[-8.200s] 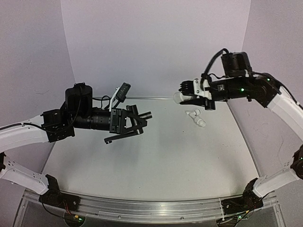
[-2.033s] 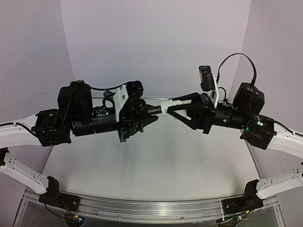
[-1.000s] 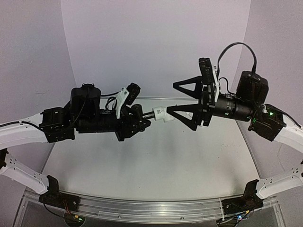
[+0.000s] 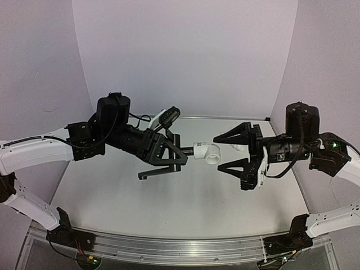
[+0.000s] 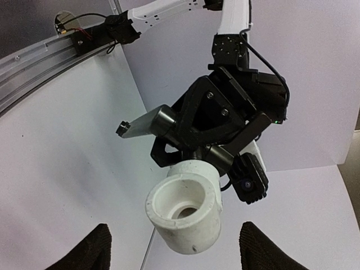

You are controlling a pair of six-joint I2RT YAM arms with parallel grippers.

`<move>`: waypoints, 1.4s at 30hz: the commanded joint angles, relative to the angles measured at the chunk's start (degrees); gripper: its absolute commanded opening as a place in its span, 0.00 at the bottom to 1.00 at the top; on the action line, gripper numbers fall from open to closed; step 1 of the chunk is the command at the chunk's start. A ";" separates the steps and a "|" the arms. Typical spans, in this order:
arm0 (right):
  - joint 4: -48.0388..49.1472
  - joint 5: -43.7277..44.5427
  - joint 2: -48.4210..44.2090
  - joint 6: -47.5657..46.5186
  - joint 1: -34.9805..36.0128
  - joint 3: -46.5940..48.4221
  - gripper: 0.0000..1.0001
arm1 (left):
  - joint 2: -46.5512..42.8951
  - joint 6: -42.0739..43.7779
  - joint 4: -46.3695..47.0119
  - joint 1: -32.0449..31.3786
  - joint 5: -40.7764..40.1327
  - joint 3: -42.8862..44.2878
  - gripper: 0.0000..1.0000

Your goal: Install the water faucets

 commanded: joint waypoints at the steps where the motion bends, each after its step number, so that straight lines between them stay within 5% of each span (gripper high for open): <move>1: 0.95 -1.67 1.69 -0.41 0.63 1.77 0.66 | -0.07 -0.79 7.52 0.26 2.77 4.99 0.00; 7: 3.41 -2.19 3.69 8.08 0.89 3.48 0.60 | 0.08 0.07 7.49 0.25 2.56 4.88 0.00; 20: 7.00 -0.27 7.36 36.50 0.93 8.73 0.19 | -3.75 11.03 6.82 0.26 -2.96 1.44 0.00; 33: 7.00 1.40 11.99 76.63 0.38 12.47 0.10 | -6.76 28.32 -6.97 0.08 -11.10 3.27 0.00; 42: 8.91 -8.33 15.24 105.19 -7.46 12.58 0.08 | -10.49 39.76 -13.52 -0.57 -20.14 3.59 0.00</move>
